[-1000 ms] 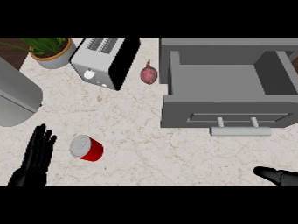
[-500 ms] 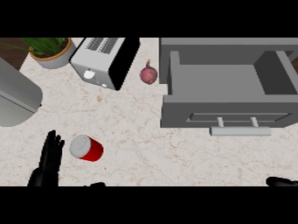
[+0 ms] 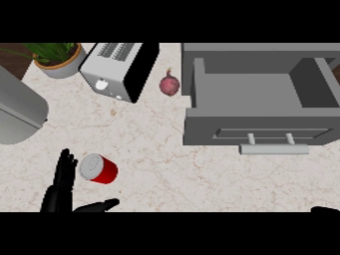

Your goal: Pick up the can, place it into the drawer and close the drawer

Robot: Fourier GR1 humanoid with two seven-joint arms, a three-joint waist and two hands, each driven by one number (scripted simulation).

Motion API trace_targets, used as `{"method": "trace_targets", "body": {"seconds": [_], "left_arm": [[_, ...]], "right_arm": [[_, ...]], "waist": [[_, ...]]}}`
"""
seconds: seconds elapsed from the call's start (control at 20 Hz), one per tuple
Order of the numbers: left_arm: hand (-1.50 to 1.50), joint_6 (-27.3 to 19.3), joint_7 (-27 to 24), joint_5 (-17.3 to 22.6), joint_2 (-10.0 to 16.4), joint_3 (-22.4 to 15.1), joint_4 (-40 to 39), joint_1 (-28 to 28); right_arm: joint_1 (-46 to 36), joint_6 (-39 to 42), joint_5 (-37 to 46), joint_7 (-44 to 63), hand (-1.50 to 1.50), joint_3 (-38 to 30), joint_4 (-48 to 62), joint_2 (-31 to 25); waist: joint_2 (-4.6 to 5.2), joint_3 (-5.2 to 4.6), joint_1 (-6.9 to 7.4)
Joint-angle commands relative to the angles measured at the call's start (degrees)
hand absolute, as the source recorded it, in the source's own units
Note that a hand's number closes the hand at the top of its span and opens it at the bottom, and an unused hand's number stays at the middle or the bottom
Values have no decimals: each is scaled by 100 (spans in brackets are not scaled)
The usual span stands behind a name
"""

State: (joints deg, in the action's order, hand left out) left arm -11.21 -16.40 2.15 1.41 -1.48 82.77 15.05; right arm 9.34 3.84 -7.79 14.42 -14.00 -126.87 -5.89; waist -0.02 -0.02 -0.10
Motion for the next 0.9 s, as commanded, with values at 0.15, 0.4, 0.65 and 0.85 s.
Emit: {"method": "trace_targets", "body": {"seconds": [0.15,0.4,0.65,0.85], "left_arm": [[-150,73,-886,169,-135,297,-1382,-342],[-150,275,-1306,481,103,745,-2422,-1048],[-150,238,-1508,370,74,730,-2793,-1270],[-150,253,-1125,369,128,638,-2528,-1553]], "right_arm": [[370,230,-410,-50,-150,-448,-309,29],[493,360,207,-346,-150,30,-65,294],[-547,-70,357,405,-150,-31,4,40],[112,405,-161,-34,-150,-494,-142,65]], "waist": [[-2,0,-23],[3,-1,-18],[4,0,11],[-3,3,-9]]}}
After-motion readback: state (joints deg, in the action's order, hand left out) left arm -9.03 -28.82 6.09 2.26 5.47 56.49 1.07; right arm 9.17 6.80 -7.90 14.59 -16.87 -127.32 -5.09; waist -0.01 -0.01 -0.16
